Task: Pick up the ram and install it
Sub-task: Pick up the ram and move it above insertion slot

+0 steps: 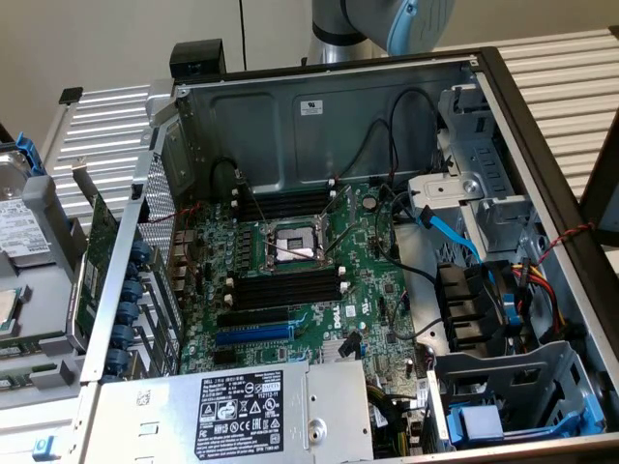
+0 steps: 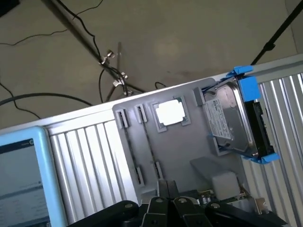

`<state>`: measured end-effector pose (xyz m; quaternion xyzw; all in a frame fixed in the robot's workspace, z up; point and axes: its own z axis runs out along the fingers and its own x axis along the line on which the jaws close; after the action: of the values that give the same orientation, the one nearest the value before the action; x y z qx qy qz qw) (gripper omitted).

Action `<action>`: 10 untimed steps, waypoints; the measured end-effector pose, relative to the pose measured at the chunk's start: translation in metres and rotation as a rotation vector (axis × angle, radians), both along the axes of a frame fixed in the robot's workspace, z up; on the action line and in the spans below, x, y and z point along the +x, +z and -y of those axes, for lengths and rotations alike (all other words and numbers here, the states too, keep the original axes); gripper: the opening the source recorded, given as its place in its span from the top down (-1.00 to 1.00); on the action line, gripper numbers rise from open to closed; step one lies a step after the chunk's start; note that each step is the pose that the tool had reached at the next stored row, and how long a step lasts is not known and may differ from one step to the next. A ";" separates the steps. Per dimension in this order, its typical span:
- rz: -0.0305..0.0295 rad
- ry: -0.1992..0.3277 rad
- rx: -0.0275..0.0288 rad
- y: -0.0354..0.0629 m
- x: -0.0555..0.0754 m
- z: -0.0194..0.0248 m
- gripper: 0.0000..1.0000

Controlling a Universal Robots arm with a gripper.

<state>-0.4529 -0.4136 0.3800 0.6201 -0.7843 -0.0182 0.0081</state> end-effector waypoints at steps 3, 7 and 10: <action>0.0000 0.053 0.0000 -0.0002 0.000 0.0000 0.79; 0.0000 0.126 0.0000 -0.0007 0.000 0.0000 0.79; -0.0001 0.177 -0.0001 -0.0011 0.000 0.0000 0.79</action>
<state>-0.4530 -0.4136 0.3789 0.6870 -0.7264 -0.0174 0.0097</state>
